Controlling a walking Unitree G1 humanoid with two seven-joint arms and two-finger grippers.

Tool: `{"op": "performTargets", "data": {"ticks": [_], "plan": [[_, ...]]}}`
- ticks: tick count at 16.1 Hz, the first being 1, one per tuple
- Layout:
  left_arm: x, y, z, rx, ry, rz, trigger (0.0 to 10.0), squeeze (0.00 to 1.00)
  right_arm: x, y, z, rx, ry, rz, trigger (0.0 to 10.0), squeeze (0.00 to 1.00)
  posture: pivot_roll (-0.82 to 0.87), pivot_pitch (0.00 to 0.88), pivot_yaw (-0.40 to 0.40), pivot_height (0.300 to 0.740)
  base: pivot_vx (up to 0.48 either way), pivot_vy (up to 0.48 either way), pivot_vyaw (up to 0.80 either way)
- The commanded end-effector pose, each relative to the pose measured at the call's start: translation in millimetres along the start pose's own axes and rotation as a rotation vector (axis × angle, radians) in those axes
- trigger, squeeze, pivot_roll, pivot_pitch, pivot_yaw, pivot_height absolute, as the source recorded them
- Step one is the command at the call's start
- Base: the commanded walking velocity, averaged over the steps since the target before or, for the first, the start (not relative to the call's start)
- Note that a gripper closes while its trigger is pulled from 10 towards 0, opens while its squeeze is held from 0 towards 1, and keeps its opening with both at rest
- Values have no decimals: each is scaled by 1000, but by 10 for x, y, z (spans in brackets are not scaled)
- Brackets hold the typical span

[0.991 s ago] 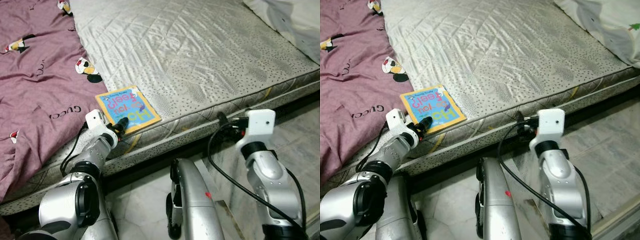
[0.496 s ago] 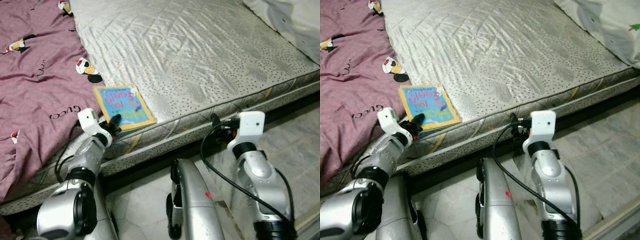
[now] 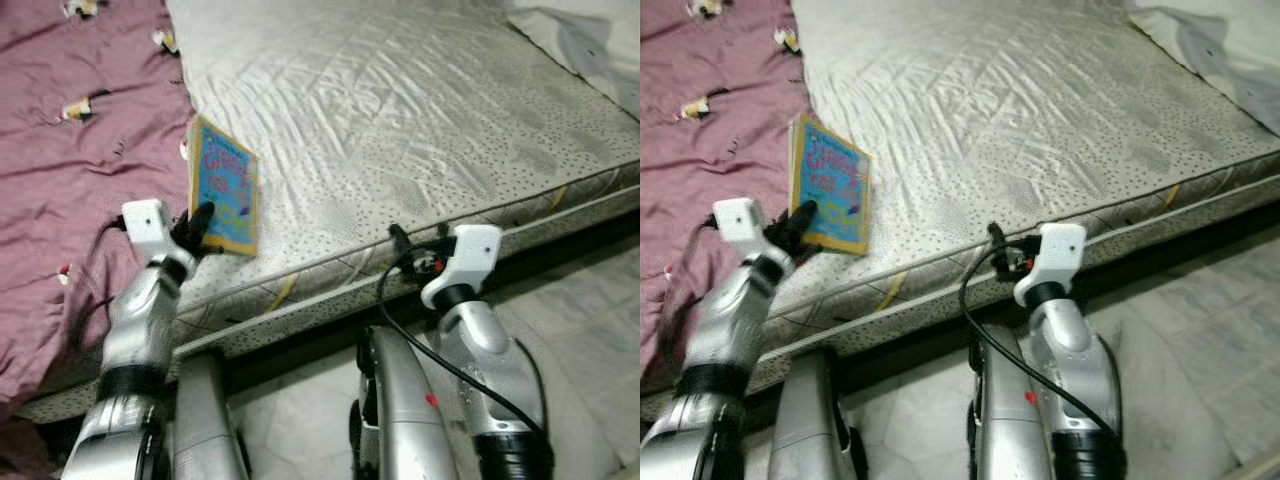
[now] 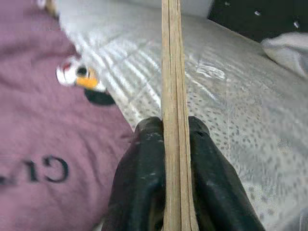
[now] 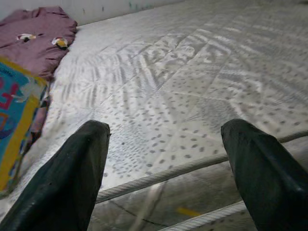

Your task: Clean up the room

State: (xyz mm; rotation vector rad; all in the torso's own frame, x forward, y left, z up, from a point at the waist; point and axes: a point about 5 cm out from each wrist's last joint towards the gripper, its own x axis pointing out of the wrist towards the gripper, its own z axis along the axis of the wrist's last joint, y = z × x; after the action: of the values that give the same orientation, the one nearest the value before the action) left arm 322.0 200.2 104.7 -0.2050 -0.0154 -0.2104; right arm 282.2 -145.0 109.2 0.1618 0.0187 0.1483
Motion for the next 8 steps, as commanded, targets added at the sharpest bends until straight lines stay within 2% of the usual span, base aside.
{"op": "performTargets", "data": {"ticks": [1,4,6,8], "plan": [[-34,45,134,37,-44,14,0,0,16,0,17,19,-19,-1,10000,0,-32,1,51,516,0,0,0],[-223,9,59,49,-22,15,0,0,90,-10,108,83,-66,3,10000,0,-15,0,48,539,0,0,0],[-272,-51,54,60,-19,-8,0,0,139,-9,168,77,-84,18,10000,0,-12,0,36,568,0,0,0],[-235,-97,105,76,-30,-13,0,0,165,-15,180,77,-88,19,10000,0,-7,0,26,587,0,0,0]]}}
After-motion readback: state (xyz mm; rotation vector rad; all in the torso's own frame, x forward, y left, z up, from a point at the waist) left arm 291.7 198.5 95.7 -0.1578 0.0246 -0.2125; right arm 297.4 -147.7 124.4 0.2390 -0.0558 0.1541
